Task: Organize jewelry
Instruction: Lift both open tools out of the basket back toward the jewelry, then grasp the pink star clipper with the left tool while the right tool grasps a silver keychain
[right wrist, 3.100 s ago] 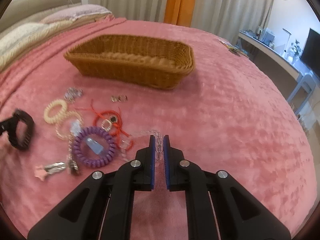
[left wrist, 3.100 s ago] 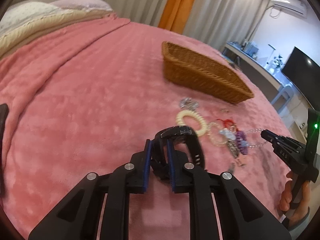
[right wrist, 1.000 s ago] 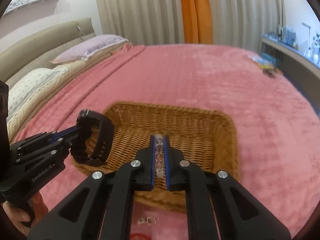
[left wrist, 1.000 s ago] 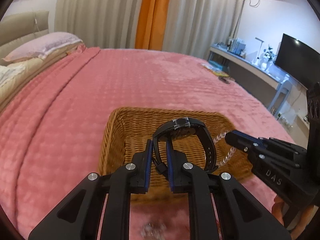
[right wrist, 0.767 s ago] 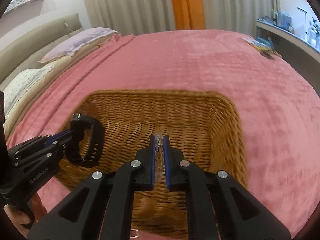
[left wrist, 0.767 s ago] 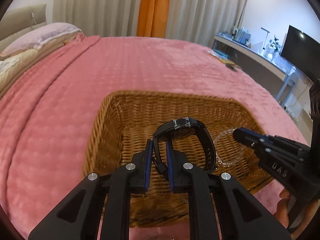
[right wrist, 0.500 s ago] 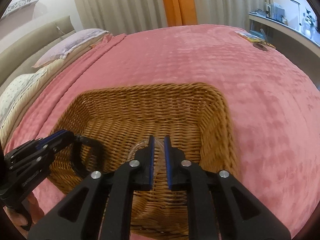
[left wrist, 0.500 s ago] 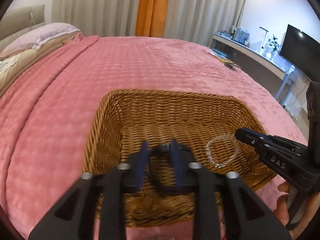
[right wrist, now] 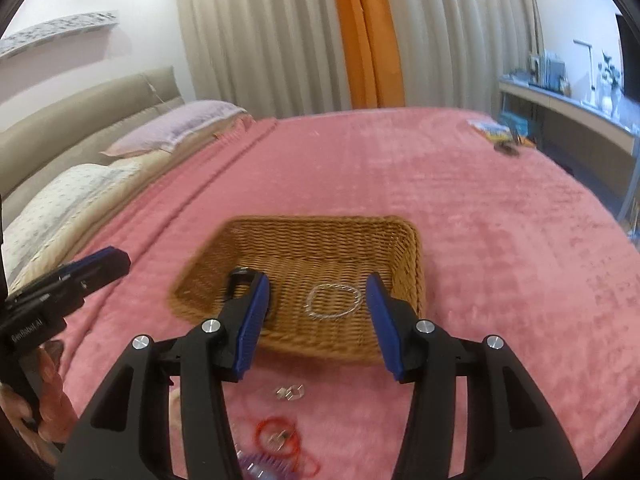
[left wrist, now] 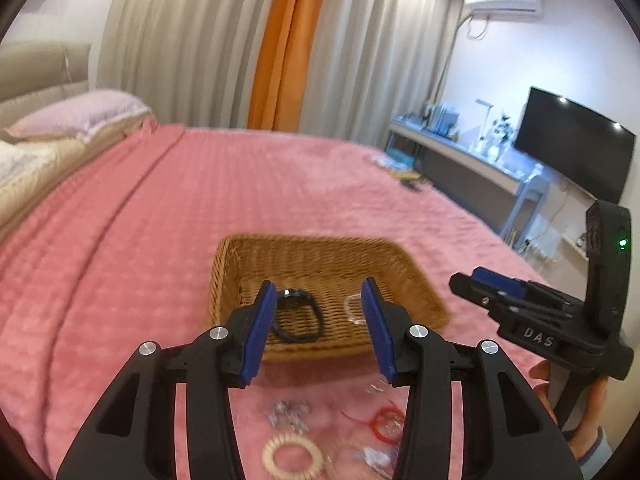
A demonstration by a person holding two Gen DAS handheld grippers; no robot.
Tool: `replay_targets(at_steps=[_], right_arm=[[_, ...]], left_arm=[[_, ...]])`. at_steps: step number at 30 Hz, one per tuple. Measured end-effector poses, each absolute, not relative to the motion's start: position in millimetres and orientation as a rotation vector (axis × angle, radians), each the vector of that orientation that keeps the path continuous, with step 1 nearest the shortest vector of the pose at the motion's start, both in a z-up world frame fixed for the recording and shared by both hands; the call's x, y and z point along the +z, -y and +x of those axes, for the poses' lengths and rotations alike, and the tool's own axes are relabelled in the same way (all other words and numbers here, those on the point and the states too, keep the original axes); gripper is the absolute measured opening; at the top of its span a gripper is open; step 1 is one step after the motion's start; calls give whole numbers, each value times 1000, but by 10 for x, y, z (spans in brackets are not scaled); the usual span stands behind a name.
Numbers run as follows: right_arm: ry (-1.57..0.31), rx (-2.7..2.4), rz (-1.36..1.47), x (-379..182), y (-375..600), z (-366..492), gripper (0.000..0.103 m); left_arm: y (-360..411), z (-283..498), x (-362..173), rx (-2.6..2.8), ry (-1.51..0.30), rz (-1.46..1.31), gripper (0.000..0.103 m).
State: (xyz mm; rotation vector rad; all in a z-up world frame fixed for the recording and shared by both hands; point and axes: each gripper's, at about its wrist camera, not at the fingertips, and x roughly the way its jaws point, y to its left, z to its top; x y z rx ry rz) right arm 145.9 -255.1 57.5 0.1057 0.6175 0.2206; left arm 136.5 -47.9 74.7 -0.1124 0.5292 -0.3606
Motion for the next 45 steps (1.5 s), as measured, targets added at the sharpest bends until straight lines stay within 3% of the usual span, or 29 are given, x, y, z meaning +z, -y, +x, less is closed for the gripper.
replay_targets(at_steps=[7,17,24,33,37,39,45], right_arm=[[-579,248,36,618,2409,791,47],[-713,280,52,-69,2299,358,46],[-852,337,88,-515,2157,235,37],[-978,359,164,-747,2070,430,30],[-978,363,178,-747,2045,483,23],[-979,370,159,-760,1996,490,14],[-960,357,156,-734,2060,425,13]], left_arm=[[485,621,816,-398,-486,-86,43],[457,251,30,-423,-641,-114,43],[426,232,-476,-429,-764,-124,42],[402,198,-654,-461,-805,-161,42],[478,192,-694,-476,-825,-138,42],[532,204,-705,-483,-838,-121,42],[698,261,-762,-498,-887,-46,42]])
